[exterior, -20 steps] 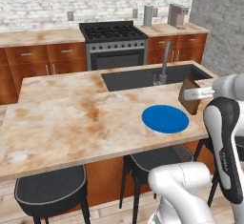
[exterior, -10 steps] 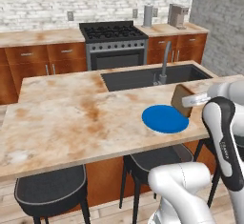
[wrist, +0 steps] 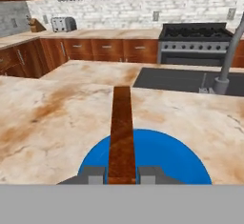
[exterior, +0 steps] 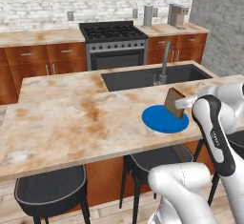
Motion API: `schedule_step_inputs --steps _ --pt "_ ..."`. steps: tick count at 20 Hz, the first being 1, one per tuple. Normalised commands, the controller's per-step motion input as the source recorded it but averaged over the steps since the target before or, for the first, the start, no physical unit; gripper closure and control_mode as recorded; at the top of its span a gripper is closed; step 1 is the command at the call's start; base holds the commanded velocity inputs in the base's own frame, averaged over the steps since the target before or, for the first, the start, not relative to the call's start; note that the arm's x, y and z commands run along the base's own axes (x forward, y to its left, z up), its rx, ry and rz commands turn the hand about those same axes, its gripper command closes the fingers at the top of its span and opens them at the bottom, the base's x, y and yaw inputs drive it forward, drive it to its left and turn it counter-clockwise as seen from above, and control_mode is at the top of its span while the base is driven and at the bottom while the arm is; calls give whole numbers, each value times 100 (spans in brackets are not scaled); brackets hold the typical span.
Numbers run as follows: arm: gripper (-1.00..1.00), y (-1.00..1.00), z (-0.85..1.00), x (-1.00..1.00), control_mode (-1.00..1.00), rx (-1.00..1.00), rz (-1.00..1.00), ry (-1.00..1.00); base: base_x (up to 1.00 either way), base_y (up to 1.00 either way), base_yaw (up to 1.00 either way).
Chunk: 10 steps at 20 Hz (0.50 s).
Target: Start the toaster. Once the lever pops up, take the bread to the plate on the dining counter.
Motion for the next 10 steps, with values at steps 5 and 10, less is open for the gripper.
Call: schedule_step_inputs --steps 5,10 --pt "100 0 -22 30 -100 0 5 7 0 0 0" --pt "100 0 -22 14 -100 0 4 3 0 0 0"
